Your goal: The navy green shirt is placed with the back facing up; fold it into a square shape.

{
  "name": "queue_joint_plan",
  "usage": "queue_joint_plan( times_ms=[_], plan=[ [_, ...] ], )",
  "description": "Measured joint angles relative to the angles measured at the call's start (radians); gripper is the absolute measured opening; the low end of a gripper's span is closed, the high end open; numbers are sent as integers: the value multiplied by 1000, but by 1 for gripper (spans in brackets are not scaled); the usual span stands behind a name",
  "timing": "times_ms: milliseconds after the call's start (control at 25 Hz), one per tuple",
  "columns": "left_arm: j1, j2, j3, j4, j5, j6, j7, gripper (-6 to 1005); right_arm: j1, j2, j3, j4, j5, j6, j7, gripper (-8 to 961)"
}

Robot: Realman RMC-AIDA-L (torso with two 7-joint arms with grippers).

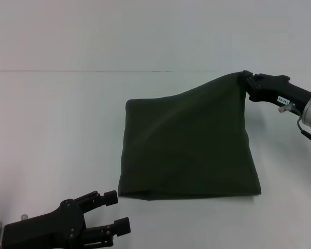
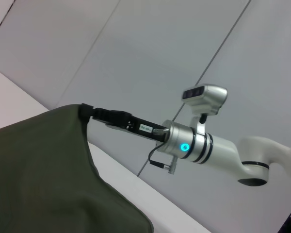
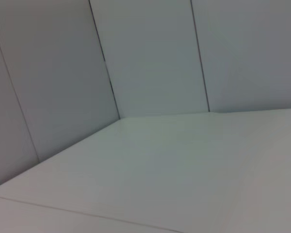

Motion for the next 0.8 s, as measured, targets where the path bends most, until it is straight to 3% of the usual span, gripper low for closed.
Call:
queue_joint_plan(
  times_ms=[320, 800],
  plan=[
    [0, -3, 1, 0, 1, 5, -1, 937, 44, 4, -10, 42, 4, 132, -8, 144],
    [-1, -7, 0, 0, -1, 4, -5, 937, 41, 3, 0, 77, 8, 143, -31, 175]
  ],
)
